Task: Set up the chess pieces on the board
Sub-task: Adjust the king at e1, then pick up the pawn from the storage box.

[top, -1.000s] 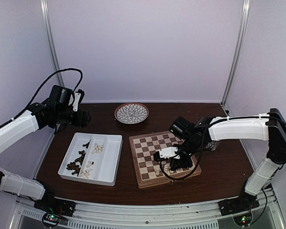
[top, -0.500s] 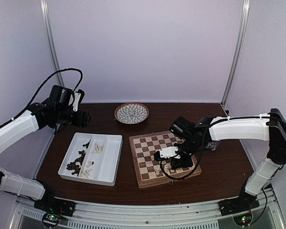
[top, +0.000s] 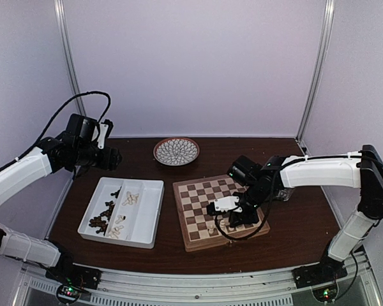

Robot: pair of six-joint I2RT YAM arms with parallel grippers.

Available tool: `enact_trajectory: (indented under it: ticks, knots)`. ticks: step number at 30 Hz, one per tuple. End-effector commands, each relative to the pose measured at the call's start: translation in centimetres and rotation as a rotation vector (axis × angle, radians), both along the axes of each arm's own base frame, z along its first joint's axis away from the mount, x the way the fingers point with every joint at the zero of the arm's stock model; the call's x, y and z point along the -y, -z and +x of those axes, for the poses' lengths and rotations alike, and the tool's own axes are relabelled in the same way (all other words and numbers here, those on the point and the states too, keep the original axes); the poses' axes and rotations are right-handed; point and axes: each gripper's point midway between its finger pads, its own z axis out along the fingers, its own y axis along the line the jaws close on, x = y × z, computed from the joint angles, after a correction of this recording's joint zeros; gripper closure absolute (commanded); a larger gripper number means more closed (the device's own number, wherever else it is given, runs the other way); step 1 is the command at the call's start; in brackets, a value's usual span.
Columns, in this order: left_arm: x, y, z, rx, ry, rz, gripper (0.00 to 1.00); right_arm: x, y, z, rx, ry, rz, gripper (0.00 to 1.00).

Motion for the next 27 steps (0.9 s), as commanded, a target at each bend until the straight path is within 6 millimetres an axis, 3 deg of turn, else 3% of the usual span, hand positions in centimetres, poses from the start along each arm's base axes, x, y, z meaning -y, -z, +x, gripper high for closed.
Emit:
enact_trajectory:
  ticks: [1, 9, 11, 14, 17, 20, 24, 27]
  knots:
    - [0.2, -1.9, 0.6, 0.054, 0.010, -0.025, 0.28, 0.3, 0.2, -0.6, -0.012, -0.014, -0.007, 0.87]
    - [0.4, -1.6, 0.6, 0.044, 0.019, -0.026, 0.28, -0.2, -1.2, 0.0, 0.017, 0.011, 0.026, 0.68]
    - [0.4, -1.2, 0.7, 0.036, 0.020, -0.018, 0.28, -0.2, -2.6, -0.2, 0.019, 0.011, 0.044, 0.63]
    - [0.2, -0.2, 0.8, 0.010, 0.019, 0.007, 0.28, 0.2, -6.3, -1.3, 0.005, -0.005, 0.110, 0.56]
    - [-0.3, 1.1, 0.3, -0.094, -0.036, 0.034, 0.33, 1.9, -10.0, -1.1, 0.030, 0.035, 0.175, 0.53]
    - [0.2, 1.9, -1.9, -0.244, -0.047, 0.026, 0.39, 4.8, -12.1, 0.3, 0.089, 0.151, 0.229, 0.51]
    - [0.4, 4.9, -5.6, -0.428, -0.046, -0.004, 0.46, 8.9, -12.2, 2.1, 0.154, 0.348, 0.314, 0.48]
    - [0.0, 7.5, -8.2, -0.547, -0.056, 0.003, 0.52, 10.8, -11.6, 2.6, 0.154, 0.450, 0.387, 0.45]
